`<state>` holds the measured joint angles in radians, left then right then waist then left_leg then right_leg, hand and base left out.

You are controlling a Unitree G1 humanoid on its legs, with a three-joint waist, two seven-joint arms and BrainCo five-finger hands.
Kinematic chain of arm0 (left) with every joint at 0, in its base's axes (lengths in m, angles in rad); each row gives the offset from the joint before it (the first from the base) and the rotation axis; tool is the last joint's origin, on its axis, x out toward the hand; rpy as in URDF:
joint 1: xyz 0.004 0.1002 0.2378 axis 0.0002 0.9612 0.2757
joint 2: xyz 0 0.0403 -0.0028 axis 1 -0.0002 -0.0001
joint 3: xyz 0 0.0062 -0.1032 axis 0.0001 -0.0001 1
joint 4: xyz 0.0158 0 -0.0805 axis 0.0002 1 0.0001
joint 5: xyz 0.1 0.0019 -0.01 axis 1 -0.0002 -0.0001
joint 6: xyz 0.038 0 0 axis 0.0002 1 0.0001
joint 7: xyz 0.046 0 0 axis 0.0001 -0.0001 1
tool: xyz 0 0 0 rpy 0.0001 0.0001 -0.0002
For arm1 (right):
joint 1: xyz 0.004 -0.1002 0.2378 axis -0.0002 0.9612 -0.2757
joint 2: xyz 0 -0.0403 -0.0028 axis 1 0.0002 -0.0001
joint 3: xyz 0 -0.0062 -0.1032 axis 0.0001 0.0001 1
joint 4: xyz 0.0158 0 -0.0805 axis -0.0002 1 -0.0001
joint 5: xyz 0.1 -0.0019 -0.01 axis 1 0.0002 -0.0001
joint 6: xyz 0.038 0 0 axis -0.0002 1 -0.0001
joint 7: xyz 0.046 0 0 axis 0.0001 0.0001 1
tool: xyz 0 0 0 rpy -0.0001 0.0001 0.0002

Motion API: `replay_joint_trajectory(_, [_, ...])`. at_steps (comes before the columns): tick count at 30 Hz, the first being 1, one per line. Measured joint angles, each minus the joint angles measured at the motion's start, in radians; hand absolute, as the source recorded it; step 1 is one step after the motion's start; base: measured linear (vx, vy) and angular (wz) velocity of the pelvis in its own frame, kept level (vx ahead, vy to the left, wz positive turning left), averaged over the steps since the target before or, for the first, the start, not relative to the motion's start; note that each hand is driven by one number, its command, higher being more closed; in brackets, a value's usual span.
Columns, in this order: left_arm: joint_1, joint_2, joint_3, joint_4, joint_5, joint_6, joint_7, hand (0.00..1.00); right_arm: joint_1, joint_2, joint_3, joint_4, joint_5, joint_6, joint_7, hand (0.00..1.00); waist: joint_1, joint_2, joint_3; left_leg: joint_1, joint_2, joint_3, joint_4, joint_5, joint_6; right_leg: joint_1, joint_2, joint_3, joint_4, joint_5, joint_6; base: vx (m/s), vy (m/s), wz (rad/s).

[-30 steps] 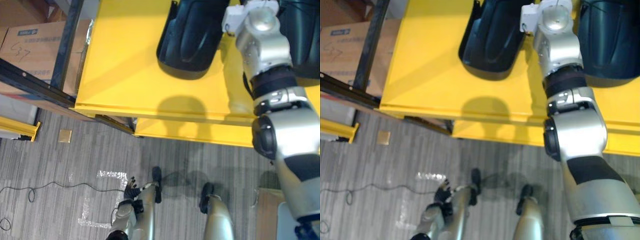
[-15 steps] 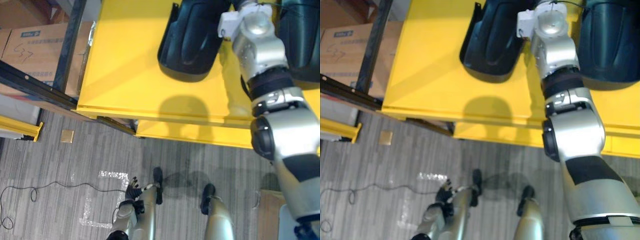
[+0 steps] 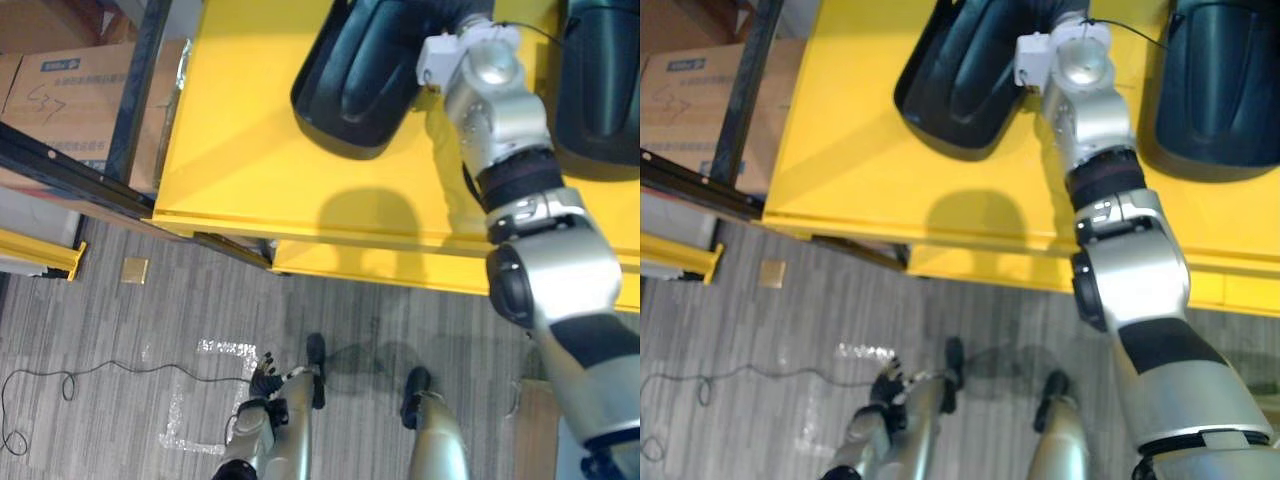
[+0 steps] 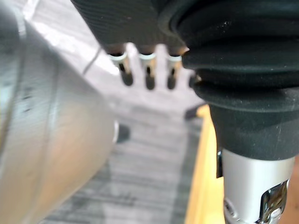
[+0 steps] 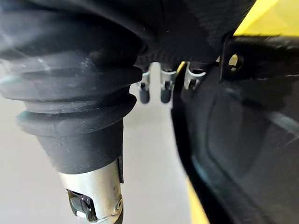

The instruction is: Walk over and take plastic housings, then place them on the shelf

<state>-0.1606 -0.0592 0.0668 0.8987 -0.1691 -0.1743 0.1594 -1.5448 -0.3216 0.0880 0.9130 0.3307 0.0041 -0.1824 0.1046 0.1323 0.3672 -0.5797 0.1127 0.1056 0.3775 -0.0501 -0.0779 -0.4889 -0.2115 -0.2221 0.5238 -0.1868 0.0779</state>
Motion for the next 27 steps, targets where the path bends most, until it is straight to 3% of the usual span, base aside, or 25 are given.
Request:
replay_joint_trajectory(5, [-0.021,0.017,0.047,-0.033,-0.031,-0.012,0.036,0.0,0.138,-0.041,-0.023,-0.279,-0.043,-0.016,-0.031,0.0,-0.004,-0.001,0.001,-0.002,0.003,0.004,0.006,0.0,0.0,0.0,0.0,0.0,0.002,0.0,0.0,0.0,0.0,0.0])
replay_joint_trajectory(10, [-0.041,0.076,0.112,-0.084,-0.06,-0.036,0.046,0.0,0.395,-0.149,-0.175,-0.783,-0.18,-0.11,-0.116,0.0,-0.013,-0.015,0.009,-0.015,0.012,0.028,0.022,-0.009,0.01,-0.018,-0.001,0.01,0.017,0.0,0.0,-0.01,0.001,-0.05])
replay_joint_trajectory(16, [-0.039,0.094,0.222,-0.094,-0.046,-0.044,0.061,0.0,0.58,-0.216,-0.248,-1.11,-0.348,-0.214,-0.233,0.0,-0.038,-0.028,0.017,-0.033,0.034,0.057,0.103,-0.074,0.02,-0.021,-0.001,0.03,0.033,-0.016,0.023,0.0,0.018,-0.13])
replay_joint_trajectory(19, [-0.04,0.096,0.252,-0.094,-0.018,-0.044,0.064,0.0,0.642,-0.241,-0.23,-1.199,-0.354,-0.262,-0.229,0.0,-0.039,-0.047,0.025,-0.036,0.04,0.066,0.127,-0.091,0.02,-0.023,-0.001,0.037,0.039,-0.017,0.024,0.04,0.034,-0.12])
replay_joint_trajectory(21, [-0.037,0.097,0.279,-0.094,-0.005,-0.043,0.063,0.0,0.688,-0.262,-0.178,-1.26,-0.304,-0.324,-0.165,0.0,-0.038,-0.068,0.023,-0.052,0.043,0.066,0.146,-0.098,0.025,-0.034,-0.001,0.036,0.044,-0.017,0.023,0.07,0.026,-0.02])
replay_joint_trajectory(22, [-0.037,0.097,0.283,-0.093,-0.002,-0.043,0.063,0.0,0.698,-0.27,-0.161,-1.271,-0.29,-0.335,-0.143,0.0,-0.038,-0.073,0.023,-0.054,0.043,0.066,0.15,-0.1,0.025,-0.033,-0.001,0.036,0.044,-0.017,0.023,0.1,0.026,0.01])
replay_joint_trajectory(27, [-0.028,0.094,0.285,-0.086,0.03,-0.042,0.033,0.0,0.78,-0.34,-0.085,-1.391,-0.077,-0.375,0.116,0.0,-0.034,-0.104,0.02,-0.056,0.038,0.07,0.163,-0.103,0.025,-0.032,-0.012,0.032,0.058,-0.017,0.023,0.08,0.013,0.09])
